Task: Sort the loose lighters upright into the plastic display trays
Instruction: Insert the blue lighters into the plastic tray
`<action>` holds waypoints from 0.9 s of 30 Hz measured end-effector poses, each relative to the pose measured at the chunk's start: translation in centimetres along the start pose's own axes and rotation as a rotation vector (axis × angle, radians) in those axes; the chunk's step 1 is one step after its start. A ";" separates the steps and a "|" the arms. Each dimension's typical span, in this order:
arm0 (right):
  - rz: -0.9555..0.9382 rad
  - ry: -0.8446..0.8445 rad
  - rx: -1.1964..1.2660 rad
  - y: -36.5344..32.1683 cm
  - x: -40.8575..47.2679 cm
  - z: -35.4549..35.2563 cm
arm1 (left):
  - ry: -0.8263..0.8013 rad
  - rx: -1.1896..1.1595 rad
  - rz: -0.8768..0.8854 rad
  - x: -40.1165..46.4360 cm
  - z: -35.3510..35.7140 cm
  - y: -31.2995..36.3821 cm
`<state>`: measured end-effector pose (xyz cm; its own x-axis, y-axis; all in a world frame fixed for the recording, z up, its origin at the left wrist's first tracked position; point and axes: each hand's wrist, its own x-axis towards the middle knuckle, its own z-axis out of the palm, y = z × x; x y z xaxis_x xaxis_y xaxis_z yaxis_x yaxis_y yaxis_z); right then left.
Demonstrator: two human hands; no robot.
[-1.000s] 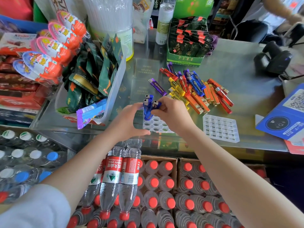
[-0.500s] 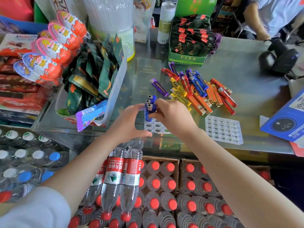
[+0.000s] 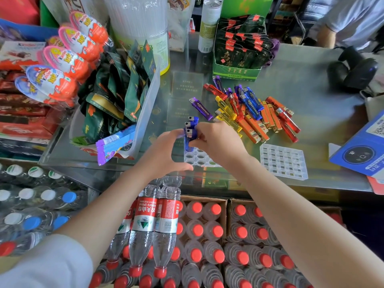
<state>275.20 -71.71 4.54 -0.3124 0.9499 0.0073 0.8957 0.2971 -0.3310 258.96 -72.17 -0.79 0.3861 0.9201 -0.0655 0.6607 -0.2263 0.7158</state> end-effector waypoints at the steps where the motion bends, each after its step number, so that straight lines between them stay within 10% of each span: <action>1: 0.024 0.020 0.006 0.1 -0.1 0.2 | 0.001 0.000 0.001 0.0 0.0 0.0; 6: 0.114 -0.009 0.167 2.7 -1.7 0.6 | 0.005 0.058 0.025 0.1 0.1 0.5; 13: 0.360 0.480 0.142 9.5 -0.1 -1.6 | -0.024 0.012 0.014 1.3 0.5 0.7; 27: 0.508 0.231 0.051 13.4 4.1 -0.9 | -0.032 0.043 0.015 1.9 1.4 1.9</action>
<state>286.20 -63.72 0.99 0.2372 0.9706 0.0398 0.8971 -0.2032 -0.3923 261.89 -71.28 -0.50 0.4160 0.9060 -0.0779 0.6816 -0.2540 0.6862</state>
